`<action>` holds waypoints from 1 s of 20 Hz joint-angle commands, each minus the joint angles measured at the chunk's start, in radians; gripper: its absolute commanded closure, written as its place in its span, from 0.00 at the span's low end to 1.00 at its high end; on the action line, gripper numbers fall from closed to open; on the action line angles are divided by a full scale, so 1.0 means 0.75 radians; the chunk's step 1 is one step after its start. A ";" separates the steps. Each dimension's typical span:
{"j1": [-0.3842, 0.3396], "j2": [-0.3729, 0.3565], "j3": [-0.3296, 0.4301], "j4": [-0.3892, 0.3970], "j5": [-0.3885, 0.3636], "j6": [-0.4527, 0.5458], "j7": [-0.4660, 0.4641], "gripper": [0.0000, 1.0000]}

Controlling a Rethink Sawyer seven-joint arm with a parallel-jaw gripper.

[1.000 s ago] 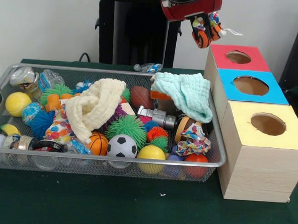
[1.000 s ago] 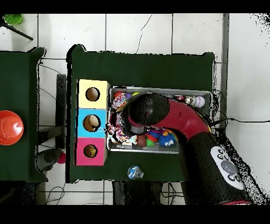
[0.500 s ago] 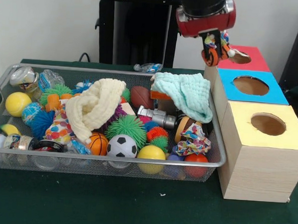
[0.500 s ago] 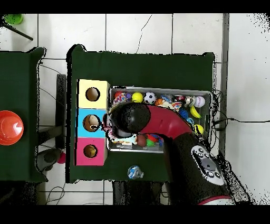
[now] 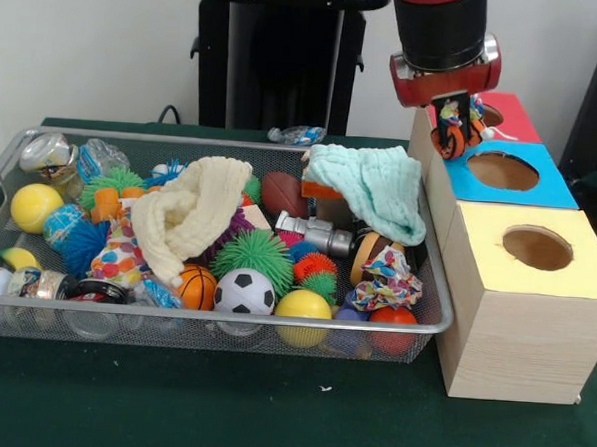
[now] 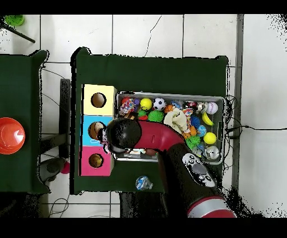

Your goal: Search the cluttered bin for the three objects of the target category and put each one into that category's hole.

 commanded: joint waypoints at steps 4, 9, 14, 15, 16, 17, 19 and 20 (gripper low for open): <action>0.001 0.066 -0.060 0.089 -0.013 0.052 0.162 1.00; -0.012 0.029 -0.050 0.123 0.002 0.128 0.149 1.00; -0.019 0.017 -0.044 0.128 0.013 0.179 0.146 1.00; -0.018 0.016 -0.045 0.122 0.018 0.195 0.150 1.00; -0.020 0.011 -0.042 0.124 0.028 0.210 0.154 1.00; -0.020 0.001 -0.037 0.122 0.036 0.238 0.155 1.00; -0.018 -0.029 -0.026 0.124 0.057 0.286 0.162 1.00; -0.017 -0.054 -0.021 0.127 0.064 0.307 0.165 1.00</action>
